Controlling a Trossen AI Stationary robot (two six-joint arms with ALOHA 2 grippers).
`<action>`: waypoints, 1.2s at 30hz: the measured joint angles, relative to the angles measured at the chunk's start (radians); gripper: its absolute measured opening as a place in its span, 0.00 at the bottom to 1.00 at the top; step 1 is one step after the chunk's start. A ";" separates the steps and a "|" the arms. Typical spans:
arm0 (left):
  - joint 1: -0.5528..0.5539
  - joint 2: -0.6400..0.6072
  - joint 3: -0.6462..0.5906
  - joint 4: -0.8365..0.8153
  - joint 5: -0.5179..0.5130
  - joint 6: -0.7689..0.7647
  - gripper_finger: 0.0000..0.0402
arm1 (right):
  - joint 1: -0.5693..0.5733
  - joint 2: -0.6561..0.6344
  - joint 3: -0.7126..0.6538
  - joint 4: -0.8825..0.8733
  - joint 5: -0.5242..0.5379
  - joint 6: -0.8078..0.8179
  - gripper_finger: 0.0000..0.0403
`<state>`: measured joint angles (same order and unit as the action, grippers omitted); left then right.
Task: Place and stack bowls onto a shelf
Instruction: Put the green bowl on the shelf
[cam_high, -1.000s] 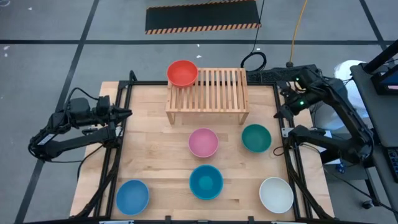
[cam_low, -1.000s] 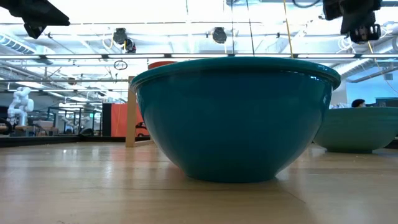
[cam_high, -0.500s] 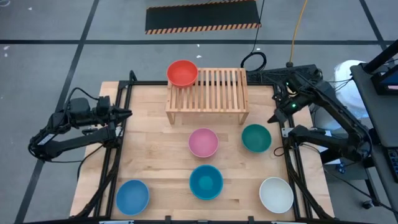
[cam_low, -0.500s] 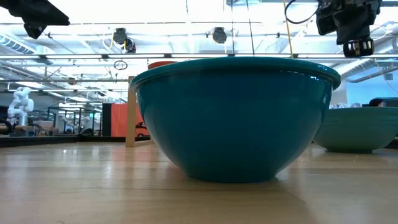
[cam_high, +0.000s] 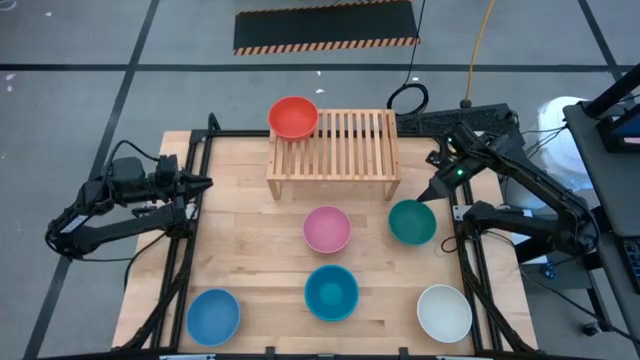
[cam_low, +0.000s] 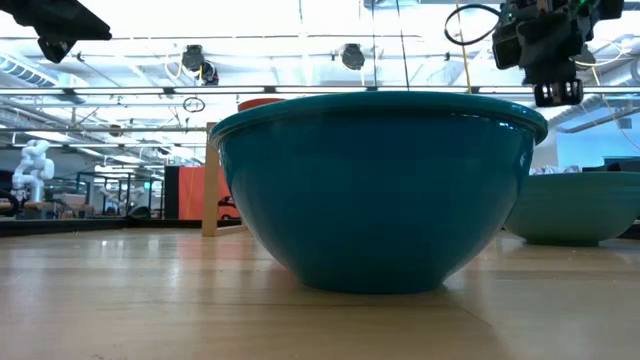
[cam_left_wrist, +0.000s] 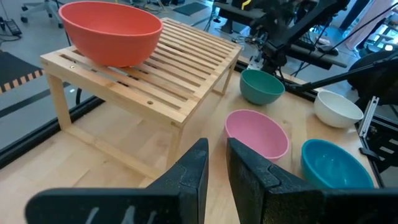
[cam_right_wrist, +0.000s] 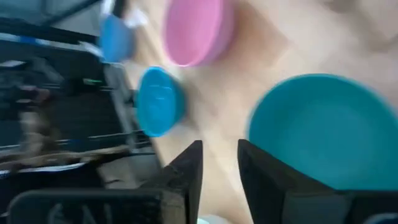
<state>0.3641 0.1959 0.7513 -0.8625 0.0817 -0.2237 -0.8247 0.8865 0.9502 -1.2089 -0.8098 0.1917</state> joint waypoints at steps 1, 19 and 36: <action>0.000 0.000 0.000 0.000 0.000 0.000 0.16 | 0.003 0.000 -0.002 0.000 0.033 -0.013 0.26; 0.000 0.000 0.000 0.062 0.015 -0.018 0.16 | 0.147 0.098 -0.002 -0.214 0.485 -0.165 0.24; 0.000 0.000 0.000 0.060 0.015 -0.021 0.16 | 0.226 0.259 -0.002 -0.122 0.600 -0.235 0.24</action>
<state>0.3641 0.1959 0.7517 -0.8022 0.0971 -0.2450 -0.5987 1.1453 0.9478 -1.3311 -0.2096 -0.0435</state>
